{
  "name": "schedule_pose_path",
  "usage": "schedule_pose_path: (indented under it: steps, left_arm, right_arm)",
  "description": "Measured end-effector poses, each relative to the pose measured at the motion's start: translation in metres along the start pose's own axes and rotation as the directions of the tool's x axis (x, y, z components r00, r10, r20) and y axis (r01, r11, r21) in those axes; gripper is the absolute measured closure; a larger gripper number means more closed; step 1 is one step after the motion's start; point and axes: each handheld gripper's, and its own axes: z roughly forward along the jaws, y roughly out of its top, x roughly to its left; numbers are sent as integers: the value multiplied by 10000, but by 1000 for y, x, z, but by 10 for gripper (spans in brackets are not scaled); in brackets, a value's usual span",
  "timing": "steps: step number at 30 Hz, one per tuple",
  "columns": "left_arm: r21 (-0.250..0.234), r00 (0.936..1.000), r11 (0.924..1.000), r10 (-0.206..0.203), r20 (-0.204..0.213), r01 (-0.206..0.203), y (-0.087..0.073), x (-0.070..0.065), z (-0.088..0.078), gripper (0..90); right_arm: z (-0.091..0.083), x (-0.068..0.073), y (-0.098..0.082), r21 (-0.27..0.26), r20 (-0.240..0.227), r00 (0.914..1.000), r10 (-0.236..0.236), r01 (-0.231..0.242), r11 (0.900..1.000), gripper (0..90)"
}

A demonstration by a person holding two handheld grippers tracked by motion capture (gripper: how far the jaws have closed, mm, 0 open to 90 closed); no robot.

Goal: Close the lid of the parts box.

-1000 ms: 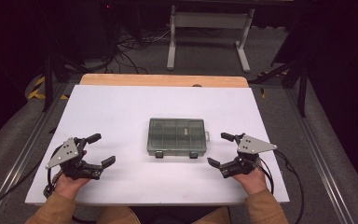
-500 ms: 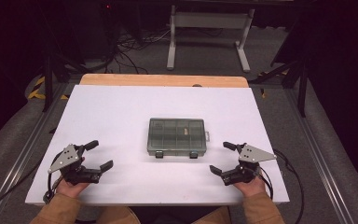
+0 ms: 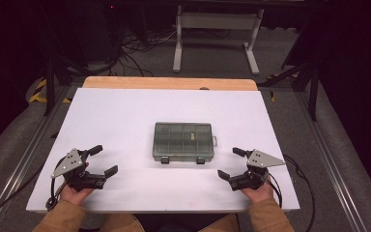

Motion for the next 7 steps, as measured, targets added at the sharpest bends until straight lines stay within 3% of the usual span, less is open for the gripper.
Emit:
schedule_pose_path:
  steps: [7]
  left_arm:
    - [-55, 9999, 9999, -98, 22, 98, 0, 0, 0, 20]
  right_arm:
    - [-1, 0, 0, -89, 25, 10000, 42, -42, 10000, 2]
